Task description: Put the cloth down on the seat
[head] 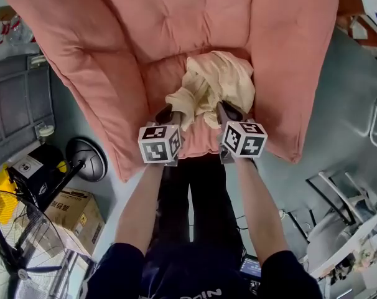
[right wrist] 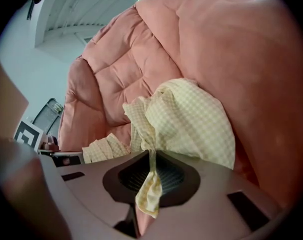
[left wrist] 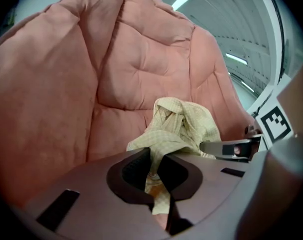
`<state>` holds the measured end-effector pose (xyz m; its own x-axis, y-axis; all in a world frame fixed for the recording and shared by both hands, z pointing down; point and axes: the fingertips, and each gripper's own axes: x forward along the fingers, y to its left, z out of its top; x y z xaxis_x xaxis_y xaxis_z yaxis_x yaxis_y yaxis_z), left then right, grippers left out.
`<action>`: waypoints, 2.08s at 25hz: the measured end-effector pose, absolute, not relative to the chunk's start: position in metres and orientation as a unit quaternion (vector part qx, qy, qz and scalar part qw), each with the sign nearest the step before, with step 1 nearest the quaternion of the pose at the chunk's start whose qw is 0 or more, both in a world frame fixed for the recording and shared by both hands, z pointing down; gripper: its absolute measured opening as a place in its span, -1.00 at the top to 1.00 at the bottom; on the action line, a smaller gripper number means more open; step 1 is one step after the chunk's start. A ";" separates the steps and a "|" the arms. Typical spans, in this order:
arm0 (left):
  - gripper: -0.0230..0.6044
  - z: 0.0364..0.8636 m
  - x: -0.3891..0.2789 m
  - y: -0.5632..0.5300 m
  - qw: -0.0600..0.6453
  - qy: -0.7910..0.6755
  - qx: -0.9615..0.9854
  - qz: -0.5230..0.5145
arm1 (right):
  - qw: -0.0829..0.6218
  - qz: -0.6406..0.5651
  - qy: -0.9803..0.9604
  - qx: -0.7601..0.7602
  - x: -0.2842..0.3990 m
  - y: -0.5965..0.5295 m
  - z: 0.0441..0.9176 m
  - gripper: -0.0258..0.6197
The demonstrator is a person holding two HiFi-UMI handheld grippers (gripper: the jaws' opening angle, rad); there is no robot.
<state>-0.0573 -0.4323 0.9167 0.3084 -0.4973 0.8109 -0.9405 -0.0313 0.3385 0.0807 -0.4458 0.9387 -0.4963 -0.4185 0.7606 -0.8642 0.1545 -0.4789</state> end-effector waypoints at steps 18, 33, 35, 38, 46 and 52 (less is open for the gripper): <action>0.02 0.896 -0.062 -0.414 0.482 -0.525 0.642 0.283 | 0.280 0.452 -0.744 0.404 0.048 -0.430 0.880 0.26; 0.00 0.728 -0.039 -0.417 0.435 -0.503 0.712 0.225 | 0.202 0.397 -0.784 0.432 0.068 -0.437 0.715 0.26; 0.00 0.704 -0.039 -0.412 0.429 -0.503 0.718 0.219 | 0.193 0.389 -0.791 0.431 0.067 -0.435 0.691 0.26; 0.00 0.658 -0.044 -0.404 0.420 -0.503 0.728 0.200 | 0.194 0.369 -0.804 0.425 0.060 -0.425 0.650 0.26; 0.00 0.565 -0.042 -0.369 0.395 -0.507 0.747 0.169 | 0.177 0.322 -0.825 0.429 0.053 -0.395 0.550 0.26; 0.00 0.494 -0.041 -0.367 0.345 -0.511 0.776 0.134 | 0.150 0.283 -0.833 0.451 0.064 -0.386 0.482 0.26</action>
